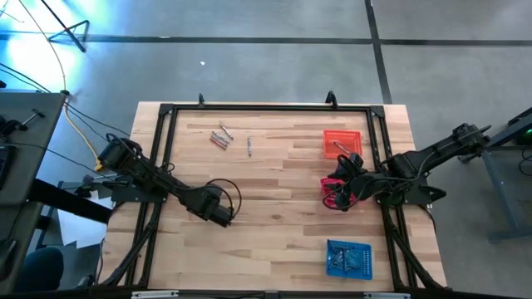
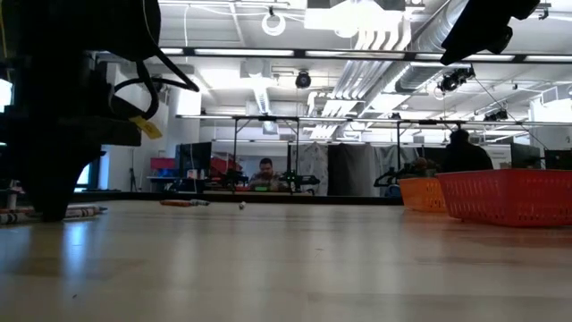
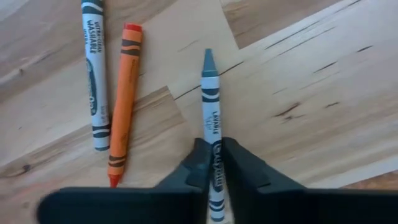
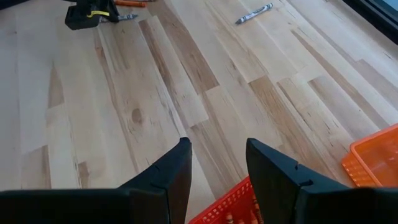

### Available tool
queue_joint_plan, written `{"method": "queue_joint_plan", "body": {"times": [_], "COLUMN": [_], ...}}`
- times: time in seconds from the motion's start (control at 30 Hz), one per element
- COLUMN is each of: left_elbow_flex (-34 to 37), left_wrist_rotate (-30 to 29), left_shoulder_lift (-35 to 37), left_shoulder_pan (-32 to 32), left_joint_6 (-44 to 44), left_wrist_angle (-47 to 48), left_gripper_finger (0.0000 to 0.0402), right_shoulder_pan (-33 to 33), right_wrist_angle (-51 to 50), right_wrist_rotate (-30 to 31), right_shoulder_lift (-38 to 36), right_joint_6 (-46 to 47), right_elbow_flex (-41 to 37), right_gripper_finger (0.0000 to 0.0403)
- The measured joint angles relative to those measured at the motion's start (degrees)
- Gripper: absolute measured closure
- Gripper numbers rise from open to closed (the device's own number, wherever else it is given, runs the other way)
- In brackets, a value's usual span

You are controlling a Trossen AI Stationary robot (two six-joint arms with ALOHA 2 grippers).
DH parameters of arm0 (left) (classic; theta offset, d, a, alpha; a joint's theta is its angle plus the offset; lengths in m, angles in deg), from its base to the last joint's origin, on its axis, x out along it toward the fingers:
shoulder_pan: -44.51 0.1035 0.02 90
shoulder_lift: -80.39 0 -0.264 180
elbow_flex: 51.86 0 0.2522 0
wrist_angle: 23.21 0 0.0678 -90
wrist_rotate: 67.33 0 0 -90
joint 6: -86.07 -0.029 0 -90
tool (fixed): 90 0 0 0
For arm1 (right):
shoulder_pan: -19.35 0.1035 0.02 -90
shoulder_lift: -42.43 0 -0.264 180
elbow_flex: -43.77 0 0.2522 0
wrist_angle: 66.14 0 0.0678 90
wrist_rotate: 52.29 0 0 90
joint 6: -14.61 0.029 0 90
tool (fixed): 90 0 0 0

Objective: Sort crayons
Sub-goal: Put the gray crayon into the orange bin

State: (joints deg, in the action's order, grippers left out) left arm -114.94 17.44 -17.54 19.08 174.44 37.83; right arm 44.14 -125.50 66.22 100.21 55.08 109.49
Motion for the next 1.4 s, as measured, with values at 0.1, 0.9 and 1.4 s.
{"method": "queue_joint_plan", "body": {"times": [0.1, 0.9, 1.4], "left_elbow_flex": [0.0, -15.37, -19.37], "left_wrist_rotate": [0.05, -29.83, -44.98], "left_shoulder_lift": [0.01, 3.29, 3.35], "left_shoulder_pan": [0.0, 0.5, 3.99], "left_joint_6": [0.01, -15.8, -57.34], "left_wrist_angle": [0.24, -5.29, -40.81], "left_gripper_finger": [0.0393, 0.0401, 0.0401], "right_shoulder_pan": [0.0, 0.0, 2.23], "right_wrist_angle": [-0.02, -4.29, 15.27], "right_wrist_rotate": [-0.02, 5.2, 14.82], "right_shoulder_lift": [0.0, -0.79, 5.22], "right_joint_6": [0.36, 1.52, -14.87], "right_elbow_flex": [0.0, 1.6, 1.53], "right_gripper_finger": [0.0256, 0.0256, 0.0256]}}
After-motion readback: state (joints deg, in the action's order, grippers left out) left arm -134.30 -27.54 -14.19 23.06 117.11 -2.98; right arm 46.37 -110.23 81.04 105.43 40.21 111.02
